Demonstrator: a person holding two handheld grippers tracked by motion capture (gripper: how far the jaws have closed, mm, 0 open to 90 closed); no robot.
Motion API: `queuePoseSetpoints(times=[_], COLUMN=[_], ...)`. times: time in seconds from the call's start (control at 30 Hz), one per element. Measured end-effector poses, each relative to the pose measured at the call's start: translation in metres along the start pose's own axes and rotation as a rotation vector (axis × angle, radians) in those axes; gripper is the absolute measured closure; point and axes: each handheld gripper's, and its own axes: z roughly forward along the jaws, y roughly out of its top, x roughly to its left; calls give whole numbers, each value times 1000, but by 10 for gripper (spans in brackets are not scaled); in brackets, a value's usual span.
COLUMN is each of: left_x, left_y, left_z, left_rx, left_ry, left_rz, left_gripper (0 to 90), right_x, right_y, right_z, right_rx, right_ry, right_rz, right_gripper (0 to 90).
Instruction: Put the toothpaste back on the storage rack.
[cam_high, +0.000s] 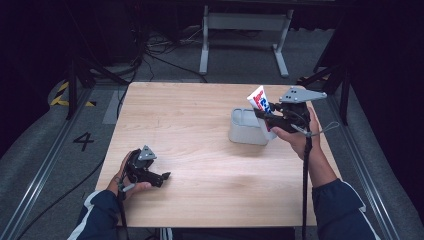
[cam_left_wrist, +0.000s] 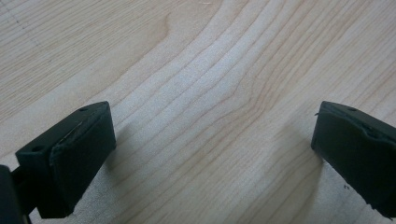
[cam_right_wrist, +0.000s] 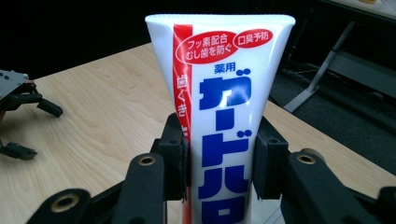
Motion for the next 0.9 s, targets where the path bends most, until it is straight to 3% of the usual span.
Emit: queuePoseSetpoints(times=[0.9], left_x=[0], left_y=[0], left_z=[0], left_rx=[-1], left_ry=[0], left_rz=[-2], left_gripper=[2], right_x=[-27], right_y=[7], right_z=[33], right_rx=[14], right_ry=[-38], right_rz=[32], right_gripper=[631])
